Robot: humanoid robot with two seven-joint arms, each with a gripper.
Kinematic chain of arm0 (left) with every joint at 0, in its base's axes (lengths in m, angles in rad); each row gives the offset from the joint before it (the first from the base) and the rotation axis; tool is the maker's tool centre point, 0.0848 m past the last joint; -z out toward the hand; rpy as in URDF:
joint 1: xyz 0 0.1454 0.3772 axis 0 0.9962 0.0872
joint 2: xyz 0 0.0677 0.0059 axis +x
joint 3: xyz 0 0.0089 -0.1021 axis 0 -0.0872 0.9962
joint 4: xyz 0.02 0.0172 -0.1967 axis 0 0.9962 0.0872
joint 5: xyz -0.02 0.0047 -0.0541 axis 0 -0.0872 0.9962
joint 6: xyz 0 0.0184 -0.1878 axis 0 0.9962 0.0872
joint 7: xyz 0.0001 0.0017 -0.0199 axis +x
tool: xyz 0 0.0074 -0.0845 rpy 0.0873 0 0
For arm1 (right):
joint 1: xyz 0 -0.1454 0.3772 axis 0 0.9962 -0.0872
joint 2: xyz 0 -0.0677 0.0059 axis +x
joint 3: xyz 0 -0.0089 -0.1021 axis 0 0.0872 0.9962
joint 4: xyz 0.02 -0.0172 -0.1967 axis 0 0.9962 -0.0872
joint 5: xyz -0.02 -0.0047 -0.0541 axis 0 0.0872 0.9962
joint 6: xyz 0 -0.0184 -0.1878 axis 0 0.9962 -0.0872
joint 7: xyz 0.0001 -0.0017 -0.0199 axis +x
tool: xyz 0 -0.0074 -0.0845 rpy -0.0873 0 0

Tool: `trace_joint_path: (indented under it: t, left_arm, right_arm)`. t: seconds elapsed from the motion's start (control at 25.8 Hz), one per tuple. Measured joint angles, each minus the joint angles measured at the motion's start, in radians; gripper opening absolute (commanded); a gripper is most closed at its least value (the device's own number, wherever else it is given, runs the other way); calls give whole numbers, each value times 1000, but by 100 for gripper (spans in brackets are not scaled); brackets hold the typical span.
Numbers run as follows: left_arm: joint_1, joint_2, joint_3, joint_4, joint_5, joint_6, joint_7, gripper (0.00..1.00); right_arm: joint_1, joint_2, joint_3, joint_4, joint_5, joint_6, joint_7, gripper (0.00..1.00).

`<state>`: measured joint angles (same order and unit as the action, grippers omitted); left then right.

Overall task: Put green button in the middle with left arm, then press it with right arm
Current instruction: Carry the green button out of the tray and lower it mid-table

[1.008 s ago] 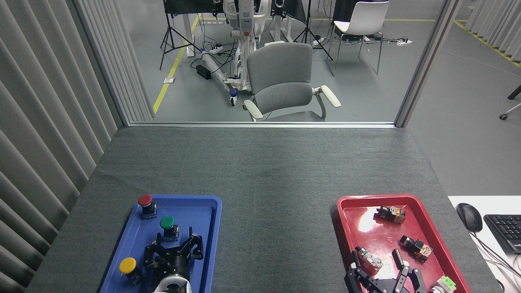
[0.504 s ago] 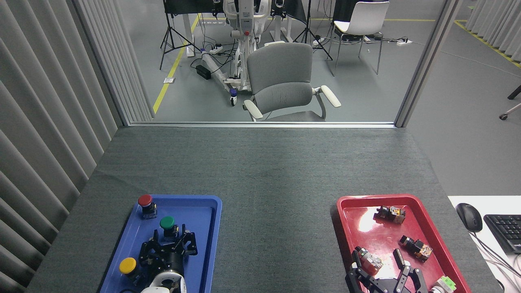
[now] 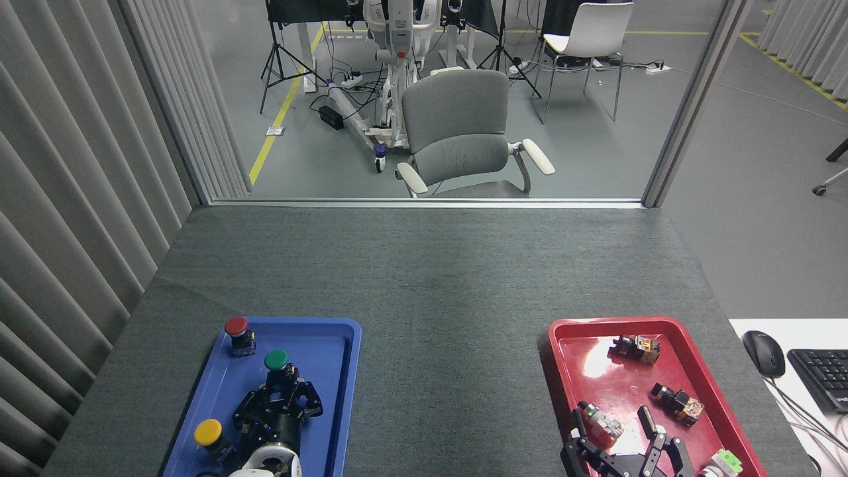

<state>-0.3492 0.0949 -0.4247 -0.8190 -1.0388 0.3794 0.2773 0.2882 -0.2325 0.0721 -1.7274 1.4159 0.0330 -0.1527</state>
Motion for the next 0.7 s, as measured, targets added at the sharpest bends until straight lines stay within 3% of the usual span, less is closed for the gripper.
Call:
trace_joint_path:
  t: [0.43,0.54,0.7]
  left_arm:
    - [5,16,-4,-55,-3,-71,35,33]
    - [9,30,-11,-110,-4,-179,46,33]
    - [8,56,-40,-151,-9,-442,50,29]
  right_arm:
    - [-4,1,0,0,0,13,-10,99]
    - [-4,-1,0,0,1,13,-13,99]
    - [-5,-2,0,0,2,13,-15,99]
